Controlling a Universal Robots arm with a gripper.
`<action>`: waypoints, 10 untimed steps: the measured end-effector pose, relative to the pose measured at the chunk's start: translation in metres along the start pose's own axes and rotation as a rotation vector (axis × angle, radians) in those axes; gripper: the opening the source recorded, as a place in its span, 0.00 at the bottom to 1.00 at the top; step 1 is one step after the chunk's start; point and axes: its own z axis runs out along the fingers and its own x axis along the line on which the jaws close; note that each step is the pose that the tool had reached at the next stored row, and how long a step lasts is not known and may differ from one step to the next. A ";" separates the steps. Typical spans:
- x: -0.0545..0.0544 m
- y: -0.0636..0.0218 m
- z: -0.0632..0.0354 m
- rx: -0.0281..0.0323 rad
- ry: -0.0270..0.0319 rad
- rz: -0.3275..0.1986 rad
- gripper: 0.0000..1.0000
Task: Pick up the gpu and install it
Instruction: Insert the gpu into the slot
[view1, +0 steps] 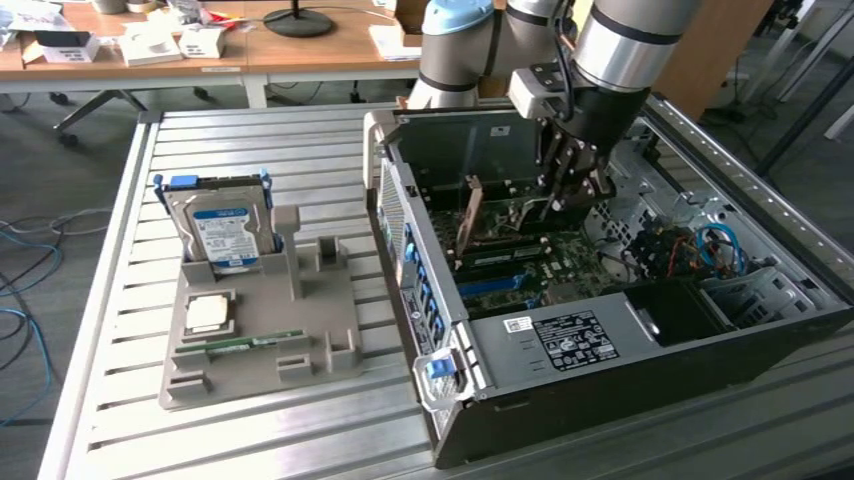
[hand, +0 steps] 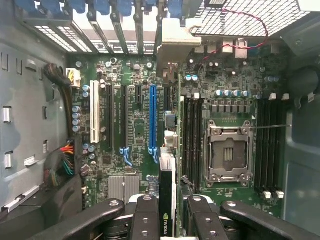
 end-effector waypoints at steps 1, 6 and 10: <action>0.000 0.0000 0.0008 0.0000 0.0002 0.000 0.26; 0.000 0.0000 0.0058 -0.0001 0.0005 0.000 0.26; 0.000 0.0000 0.0079 -0.0001 0.0007 0.000 0.26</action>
